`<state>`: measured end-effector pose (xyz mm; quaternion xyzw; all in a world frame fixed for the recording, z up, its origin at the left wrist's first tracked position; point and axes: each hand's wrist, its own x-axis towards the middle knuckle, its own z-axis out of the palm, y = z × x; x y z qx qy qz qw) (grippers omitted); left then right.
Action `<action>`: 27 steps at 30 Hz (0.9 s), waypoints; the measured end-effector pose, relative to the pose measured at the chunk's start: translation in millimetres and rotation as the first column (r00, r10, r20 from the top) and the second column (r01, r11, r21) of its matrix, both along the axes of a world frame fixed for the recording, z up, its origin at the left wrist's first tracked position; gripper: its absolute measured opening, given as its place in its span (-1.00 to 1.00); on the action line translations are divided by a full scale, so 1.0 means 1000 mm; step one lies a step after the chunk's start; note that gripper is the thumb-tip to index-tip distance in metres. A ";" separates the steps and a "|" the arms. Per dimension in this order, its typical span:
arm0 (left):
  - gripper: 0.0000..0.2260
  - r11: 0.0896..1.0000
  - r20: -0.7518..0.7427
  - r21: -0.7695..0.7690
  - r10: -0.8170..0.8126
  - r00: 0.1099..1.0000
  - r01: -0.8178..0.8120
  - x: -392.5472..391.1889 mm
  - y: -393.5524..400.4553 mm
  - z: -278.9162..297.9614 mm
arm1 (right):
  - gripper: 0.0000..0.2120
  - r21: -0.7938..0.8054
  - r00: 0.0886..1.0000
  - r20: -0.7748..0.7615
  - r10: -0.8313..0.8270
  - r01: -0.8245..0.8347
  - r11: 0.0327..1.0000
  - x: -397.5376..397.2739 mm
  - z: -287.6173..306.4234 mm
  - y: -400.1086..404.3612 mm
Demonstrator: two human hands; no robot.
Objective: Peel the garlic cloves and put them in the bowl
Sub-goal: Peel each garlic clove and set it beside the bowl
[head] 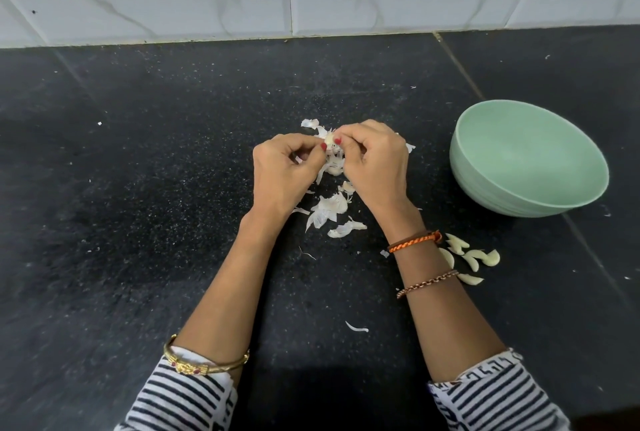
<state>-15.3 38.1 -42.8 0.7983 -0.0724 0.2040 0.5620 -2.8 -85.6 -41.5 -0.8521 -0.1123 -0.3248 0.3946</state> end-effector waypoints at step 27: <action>-0.83 0.907 -0.187 -0.409 0.028 0.982 -0.104 0.003 0.008 0.006 | -0.74 0.475 0.945 -0.196 0.261 -0.141 0.868 -0.004 0.021 -0.012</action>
